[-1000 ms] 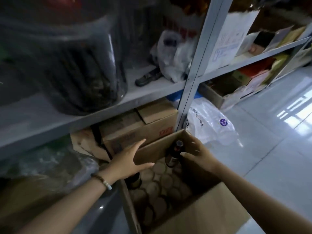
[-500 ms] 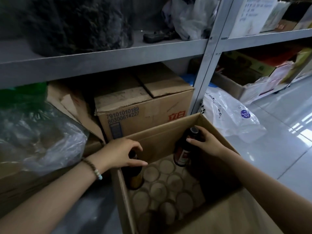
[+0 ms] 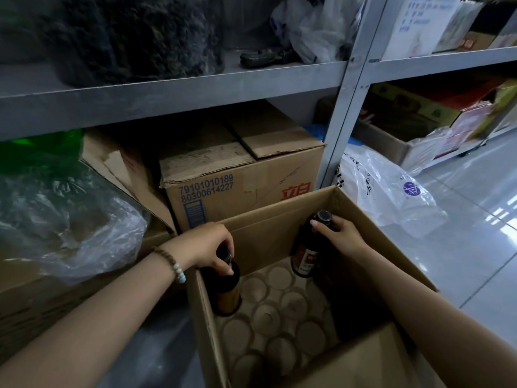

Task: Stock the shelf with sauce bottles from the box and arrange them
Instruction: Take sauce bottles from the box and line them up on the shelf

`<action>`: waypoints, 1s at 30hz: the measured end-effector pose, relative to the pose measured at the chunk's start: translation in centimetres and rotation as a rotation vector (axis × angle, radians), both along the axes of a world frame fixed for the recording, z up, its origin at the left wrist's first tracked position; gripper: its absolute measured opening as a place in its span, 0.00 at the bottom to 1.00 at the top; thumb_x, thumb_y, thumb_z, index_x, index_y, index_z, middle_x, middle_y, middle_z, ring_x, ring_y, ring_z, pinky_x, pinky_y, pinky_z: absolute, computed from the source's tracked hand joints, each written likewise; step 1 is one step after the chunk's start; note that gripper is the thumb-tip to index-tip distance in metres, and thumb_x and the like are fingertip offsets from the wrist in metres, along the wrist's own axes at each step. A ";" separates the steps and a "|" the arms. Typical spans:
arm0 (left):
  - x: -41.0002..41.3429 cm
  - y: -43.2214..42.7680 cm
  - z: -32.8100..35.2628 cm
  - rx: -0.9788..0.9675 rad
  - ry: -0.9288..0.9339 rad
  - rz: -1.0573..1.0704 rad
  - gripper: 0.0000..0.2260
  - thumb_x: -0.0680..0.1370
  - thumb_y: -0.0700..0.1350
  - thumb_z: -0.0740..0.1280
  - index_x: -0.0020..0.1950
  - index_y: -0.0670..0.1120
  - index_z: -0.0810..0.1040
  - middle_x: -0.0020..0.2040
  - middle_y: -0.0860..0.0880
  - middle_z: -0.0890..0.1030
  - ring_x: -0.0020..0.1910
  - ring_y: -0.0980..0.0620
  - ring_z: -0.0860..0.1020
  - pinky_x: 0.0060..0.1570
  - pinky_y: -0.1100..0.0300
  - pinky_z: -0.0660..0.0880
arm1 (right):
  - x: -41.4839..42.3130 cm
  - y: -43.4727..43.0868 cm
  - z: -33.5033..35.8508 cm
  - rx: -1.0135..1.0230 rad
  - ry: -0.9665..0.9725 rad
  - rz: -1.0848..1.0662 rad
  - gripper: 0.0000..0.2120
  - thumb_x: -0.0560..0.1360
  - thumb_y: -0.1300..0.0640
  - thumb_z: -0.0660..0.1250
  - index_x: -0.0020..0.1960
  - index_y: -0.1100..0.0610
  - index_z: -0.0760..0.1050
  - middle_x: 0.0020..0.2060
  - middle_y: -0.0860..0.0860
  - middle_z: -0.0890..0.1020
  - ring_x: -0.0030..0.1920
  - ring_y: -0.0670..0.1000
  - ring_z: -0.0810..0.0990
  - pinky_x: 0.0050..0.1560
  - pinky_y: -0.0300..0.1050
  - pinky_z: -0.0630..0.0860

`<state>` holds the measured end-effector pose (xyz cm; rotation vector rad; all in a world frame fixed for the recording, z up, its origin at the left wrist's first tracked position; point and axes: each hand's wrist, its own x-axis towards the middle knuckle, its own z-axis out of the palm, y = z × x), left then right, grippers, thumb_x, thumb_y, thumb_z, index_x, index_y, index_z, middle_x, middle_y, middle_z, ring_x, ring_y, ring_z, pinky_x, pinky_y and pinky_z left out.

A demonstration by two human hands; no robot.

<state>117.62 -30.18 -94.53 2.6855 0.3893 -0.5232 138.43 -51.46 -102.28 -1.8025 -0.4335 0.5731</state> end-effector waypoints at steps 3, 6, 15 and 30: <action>0.3 0.1 -0.3 -0.047 -0.015 -0.003 0.16 0.69 0.49 0.75 0.56 0.50 0.78 0.57 0.53 0.76 0.57 0.54 0.74 0.54 0.59 0.75 | -0.3 0.0 0.2 -0.012 -0.032 0.017 0.04 0.73 0.57 0.71 0.48 0.55 0.80 0.42 0.47 0.84 0.44 0.43 0.82 0.46 0.37 0.76; 0.3 0.1 -0.9 -0.077 -0.058 0.014 0.15 0.70 0.50 0.74 0.55 0.51 0.78 0.55 0.55 0.75 0.55 0.55 0.74 0.50 0.61 0.75 | -0.5 -0.3 0.2 -0.021 -0.072 0.016 0.05 0.72 0.57 0.72 0.47 0.55 0.81 0.43 0.47 0.85 0.46 0.45 0.83 0.47 0.37 0.77; -0.7 -1.2 -0.6 -0.158 -0.319 -0.004 0.12 0.75 0.52 0.67 0.57 0.53 0.73 0.53 0.56 0.75 0.52 0.58 0.73 0.49 0.65 0.71 | -1.8 -2.4 4.9 -0.026 -0.214 -0.092 0.07 0.72 0.53 0.72 0.46 0.56 0.82 0.39 0.46 0.85 0.40 0.42 0.83 0.43 0.37 0.76; 2.2 -6.4 32.3 -0.582 -1.036 0.087 0.15 0.74 0.56 0.66 0.59 0.53 0.73 0.52 0.56 0.78 0.53 0.59 0.77 0.52 0.64 0.74 | -5.3 -6.3 43.0 0.149 -0.517 -0.196 0.09 0.70 0.44 0.65 0.45 0.47 0.78 0.41 0.42 0.83 0.42 0.38 0.82 0.40 0.32 0.77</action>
